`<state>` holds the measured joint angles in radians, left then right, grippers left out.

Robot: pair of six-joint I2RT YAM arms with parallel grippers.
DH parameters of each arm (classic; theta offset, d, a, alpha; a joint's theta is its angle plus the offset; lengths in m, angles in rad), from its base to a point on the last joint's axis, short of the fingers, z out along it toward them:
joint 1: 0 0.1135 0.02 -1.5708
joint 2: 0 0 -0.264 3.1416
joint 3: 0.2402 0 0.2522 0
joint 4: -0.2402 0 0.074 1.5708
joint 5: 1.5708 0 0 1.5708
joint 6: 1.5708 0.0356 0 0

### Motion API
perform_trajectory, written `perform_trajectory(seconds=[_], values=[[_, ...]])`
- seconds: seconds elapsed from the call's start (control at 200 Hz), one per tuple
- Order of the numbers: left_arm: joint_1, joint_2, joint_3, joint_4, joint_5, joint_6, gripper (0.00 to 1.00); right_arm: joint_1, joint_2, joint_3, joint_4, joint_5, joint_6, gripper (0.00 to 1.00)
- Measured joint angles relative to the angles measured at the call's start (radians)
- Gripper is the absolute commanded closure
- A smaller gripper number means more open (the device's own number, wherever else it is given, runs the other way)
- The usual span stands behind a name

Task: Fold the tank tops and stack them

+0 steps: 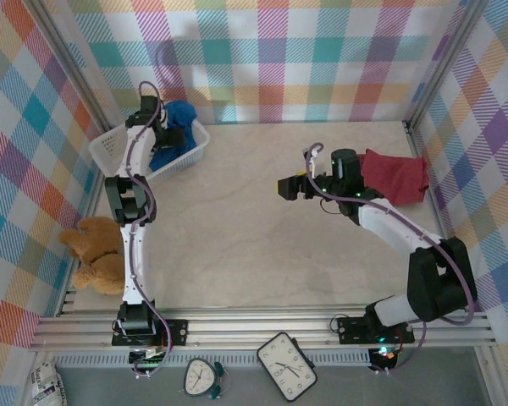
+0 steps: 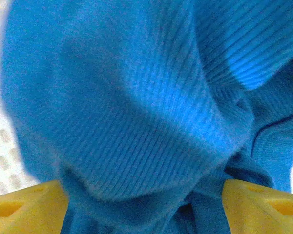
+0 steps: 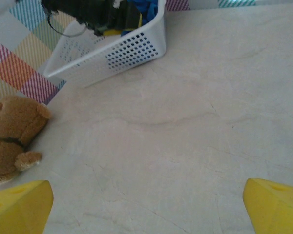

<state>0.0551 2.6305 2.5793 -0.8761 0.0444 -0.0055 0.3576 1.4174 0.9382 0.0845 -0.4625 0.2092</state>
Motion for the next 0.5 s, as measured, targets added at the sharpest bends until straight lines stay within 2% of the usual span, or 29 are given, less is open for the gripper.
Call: perform_trajectory(seconds=[0.075,0.155,0.24,0.385,0.5], values=[[0.000,0.022,0.003,0.026,0.028,0.000,0.22,0.000,-0.030,-0.013,-0.006,0.010,0.016,0.01],[0.000,0.039,0.015,0.047,0.048,0.000,0.33,0.000,-0.048,-0.024,-0.012,0.013,0.023,0.01],[0.001,0.067,0.059,0.060,0.068,-0.002,0.64,0.000,-0.054,-0.031,-0.022,0.009,0.038,0.01],[0.001,0.077,0.075,0.067,0.099,-0.003,1.00,0.000,-0.058,-0.049,-0.024,0.010,0.071,0.01],[0.002,0.075,0.076,0.066,0.128,0.000,1.00,0.000,-0.059,-0.049,-0.027,0.012,0.076,0.01]])
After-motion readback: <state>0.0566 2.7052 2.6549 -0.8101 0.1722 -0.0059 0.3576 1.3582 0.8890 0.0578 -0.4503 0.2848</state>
